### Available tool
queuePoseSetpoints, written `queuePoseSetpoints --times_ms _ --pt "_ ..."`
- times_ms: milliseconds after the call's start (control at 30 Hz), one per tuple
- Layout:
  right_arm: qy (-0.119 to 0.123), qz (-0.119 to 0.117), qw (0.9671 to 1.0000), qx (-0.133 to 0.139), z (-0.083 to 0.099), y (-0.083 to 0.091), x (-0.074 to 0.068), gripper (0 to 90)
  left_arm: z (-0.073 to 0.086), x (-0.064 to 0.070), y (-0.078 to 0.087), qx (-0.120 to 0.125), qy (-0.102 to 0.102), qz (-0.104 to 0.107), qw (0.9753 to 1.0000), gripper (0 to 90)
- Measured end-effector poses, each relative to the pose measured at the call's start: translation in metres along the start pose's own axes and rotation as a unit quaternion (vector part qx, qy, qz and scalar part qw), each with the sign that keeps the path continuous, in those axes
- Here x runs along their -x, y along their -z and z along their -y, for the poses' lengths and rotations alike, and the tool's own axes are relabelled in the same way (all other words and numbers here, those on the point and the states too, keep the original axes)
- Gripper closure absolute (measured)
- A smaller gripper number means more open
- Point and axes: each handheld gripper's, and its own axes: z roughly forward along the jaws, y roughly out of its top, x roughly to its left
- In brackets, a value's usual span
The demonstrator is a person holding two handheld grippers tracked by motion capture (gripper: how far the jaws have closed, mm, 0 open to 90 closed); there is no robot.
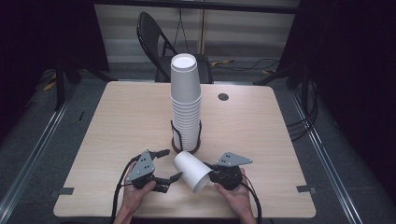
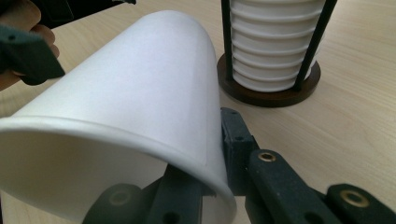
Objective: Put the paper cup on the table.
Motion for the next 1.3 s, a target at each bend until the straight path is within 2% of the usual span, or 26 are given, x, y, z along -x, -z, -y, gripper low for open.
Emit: queuePoseSetpoints --times_ms 167,267,300,333,367,433,467,500,633,700,733,767,800,867,933,967,1033,1067,1167,1200,1233,1267,1300 --pt "-0.001 -0.010 0.9998 -0.017 -0.005 0.000 0.004 86.4 0.001 0.004 -0.002 -0.007 -0.016 0.005 0.9998 15.5" --pt "0.002 -0.015 0.9994 -0.033 -0.010 0.000 0.008 86.4 0.003 0.007 -0.002 -0.010 -0.024 0.008 0.9996 15.5" --pt "0.004 -0.023 0.9987 -0.045 -0.014 -0.001 0.009 86.4 0.003 0.008 -0.002 -0.010 -0.027 0.009 0.9995 15.5" --pt "0.007 -0.025 0.9983 -0.052 -0.016 -0.001 0.010 86.4 0.004 0.010 -0.004 -0.016 -0.041 0.013 0.9990 15.5" --pt "0.007 -0.025 0.9983 -0.052 -0.016 -0.001 0.010 86.4 0.004 0.010 -0.004 -0.016 -0.041 0.013 0.9990 15.5" --pt "0.013 -0.032 0.9972 -0.066 -0.020 -0.002 0.010 86.4 0.005 0.014 -0.007 -0.030 -0.059 0.011 0.9977 15.5" --pt "0.013 -0.032 0.9972 -0.066 -0.020 -0.002 0.010 86.4 0.005 0.014 -0.007 -0.030 -0.059 0.011 0.9977 15.4" --pt "0.011 -0.044 0.9964 -0.072 -0.022 -0.003 0.011 86.4 0.005 0.017 -0.009 -0.033 -0.069 0.010 0.9970 15.4" --pt "0.010 -0.047 0.9952 -0.085 -0.023 -0.005 0.011 86.4 0.005 0.021 -0.011 -0.037 -0.084 0.016 0.9956 14.5" --pt "0.011 -0.052 0.9935 -0.101 -0.025 -0.006 0.012 86.5 0.004 0.023 -0.012 -0.044 -0.097 0.018 0.9941 14.3" --pt "0.014 -0.051 0.9929 -0.107 -0.026 -0.006 0.013 86.5 0.004 0.026 -0.014 -0.059 -0.113 0.013 0.9918 14.3" --pt "0.014 -0.051 0.9929 -0.107 -0.026 -0.006 0.013 86.5 0.004 0.026 -0.014 -0.059 -0.113 0.013 0.9918 14.2" --pt "0.016 -0.051 0.9917 -0.116 -0.029 -0.006 0.013 86.5 0.003 0.029 -0.016 -0.068 -0.121 0.007 0.9903 14.2" --pt "0.021 -0.053 0.9906 -0.124 -0.032 -0.006 0.014 86.5 0.002 0.030 -0.016 -0.071 -0.125 0.003 0.9896 13.8" --pt "0.021 -0.056 0.9897 -0.130 -0.034 -0.006 0.015 86.5 0.001 0.033 -0.017 -0.085 -0.139 -0.003 0.9867 13.0" --pt "0.021 -0.056 0.9897 -0.130 -0.034 -0.006 0.015 86.5 0.001 0.033 -0.017 -0.085 -0.139 -0.003 0.9867 12.3" --pt "0.026 -0.064 0.9880 -0.138 -0.035 -0.007 0.014 86.6 0.001 0.037 -0.019 -0.101 -0.152 -0.004 0.9832 10.0" --pt "0.028 -0.071 0.9872 -0.140 -0.035 -0.008 0.013 86.7 0.001 0.039 -0.020 -0.104 -0.163 -0.007 0.9812 7.0" --pt "0.031 -0.078 0.9859 -0.145 -0.036 -0.010 0.011 86.8 0.001 0.039 -0.021 -0.103 -0.167 0.000 0.9806 4.4" --pt "0.031 -0.079 0.9856 -0.146 -0.037 -0.010 0.011 86.9 0.000 0.040 -0.022 -0.103 -0.177 0.004 0.9788 4.6" --pt "0.031 -0.079 0.9856 -0.146 -0.037 -0.010 0.011 86.9 0.000 0.040 -0.022 -0.103 -0.177 0.004 0.9788 4.5" --pt "0.032 -0.082 0.9853 -0.146 -0.037 -0.011 0.011 87.1 0.000 0.044 -0.024 -0.104 -0.186 0.005 0.9770 4.3" --pt "0.032 -0.082 0.9853 -0.146 -0.037 -0.011 0.011 87.1 0.000 0.044 -0.024 -0.104 -0.186 0.005 0.9770 4.4"
